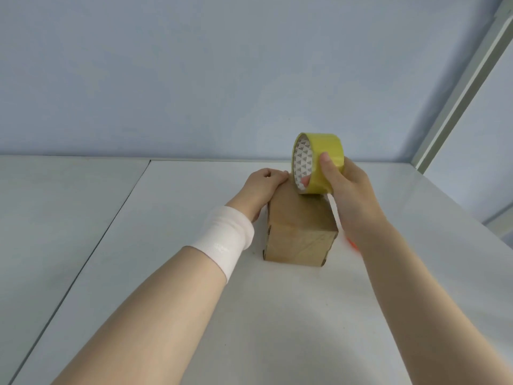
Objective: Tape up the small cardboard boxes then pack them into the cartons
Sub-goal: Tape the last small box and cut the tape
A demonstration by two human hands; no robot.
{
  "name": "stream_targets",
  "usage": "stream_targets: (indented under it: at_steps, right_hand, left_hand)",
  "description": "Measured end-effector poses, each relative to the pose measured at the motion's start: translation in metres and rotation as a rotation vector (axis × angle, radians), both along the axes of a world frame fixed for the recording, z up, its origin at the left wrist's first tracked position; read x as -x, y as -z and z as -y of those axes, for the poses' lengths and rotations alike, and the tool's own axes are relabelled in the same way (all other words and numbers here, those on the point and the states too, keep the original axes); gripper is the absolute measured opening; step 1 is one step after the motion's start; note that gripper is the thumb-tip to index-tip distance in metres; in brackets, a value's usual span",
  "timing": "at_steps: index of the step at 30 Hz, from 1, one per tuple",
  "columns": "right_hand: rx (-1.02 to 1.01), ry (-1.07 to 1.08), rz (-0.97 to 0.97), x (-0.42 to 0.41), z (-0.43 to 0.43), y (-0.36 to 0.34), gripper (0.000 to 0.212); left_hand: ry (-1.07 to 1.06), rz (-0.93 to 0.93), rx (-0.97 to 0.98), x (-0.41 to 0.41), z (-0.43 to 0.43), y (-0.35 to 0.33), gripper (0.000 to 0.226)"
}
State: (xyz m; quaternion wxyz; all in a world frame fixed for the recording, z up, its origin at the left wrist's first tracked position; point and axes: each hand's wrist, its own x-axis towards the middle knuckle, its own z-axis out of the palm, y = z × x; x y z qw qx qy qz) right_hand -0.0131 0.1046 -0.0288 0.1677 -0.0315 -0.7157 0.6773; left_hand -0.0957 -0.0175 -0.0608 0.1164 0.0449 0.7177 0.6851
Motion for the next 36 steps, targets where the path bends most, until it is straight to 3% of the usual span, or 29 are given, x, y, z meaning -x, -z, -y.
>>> stream_targets:
  at_steps: [7, 10, 13, 16, 19, 21, 26, 29, 31, 34, 36]
  right_hand:
    - [0.028, -0.058, -0.051, -0.032, 0.004, -0.001, 0.043]
    - [-0.09, -0.009, -0.072, -0.035, 0.01, 0.005, 0.035]
    - [-0.051, 0.062, -0.081, -0.046, 0.01, 0.003, 0.026]
    - [-0.032, 0.11, -0.061, -0.067, 0.005, -0.001, 0.035]
    - [-0.116, 0.147, -0.025, -0.086, 0.002, 0.001, 0.052]
    - [-0.191, 0.158, 0.035, -0.095, 0.002, 0.014, 0.049]
    - [-0.109, 0.147, 0.192, -0.105, 0.01, 0.049, 0.036]
    - [-0.072, 0.159, 0.183, -0.093, 0.008, 0.049, 0.032]
    - [-0.05, 0.149, 0.192, -0.084, 0.006, 0.049, 0.034]
    - [-0.068, 0.142, 0.213, -0.067, 0.008, 0.048, 0.034]
    - [-0.097, 0.133, 0.223, -0.054, 0.009, 0.044, 0.031]
  left_hand:
    - [-0.048, -0.005, -0.026, 0.0, -0.003, 0.002, 0.02]
    - [-0.089, -0.013, -0.025, -0.001, -0.007, 0.002, 0.017]
    - [-0.071, -0.002, -0.012, -0.003, -0.007, -0.001, 0.017]
    - [-0.07, -0.005, 0.019, -0.002, -0.007, -0.002, 0.022]
    - [-0.086, 0.002, 0.024, -0.002, -0.008, -0.001, 0.021]
    - [-0.083, -0.003, 0.02, -0.002, -0.007, -0.001, 0.022]
    - [-0.067, -0.061, 0.063, -0.003, -0.006, -0.003, 0.026]
    - [-0.092, -0.383, 0.443, -0.001, -0.003, -0.012, 0.034]
    - [-0.016, -0.636, 0.59, -0.007, -0.006, -0.023, 0.045]
    - [0.355, -0.76, 0.78, -0.017, -0.021, -0.026, 0.057]
    - [0.45, -0.794, 0.968, -0.015, -0.026, -0.02, 0.061]
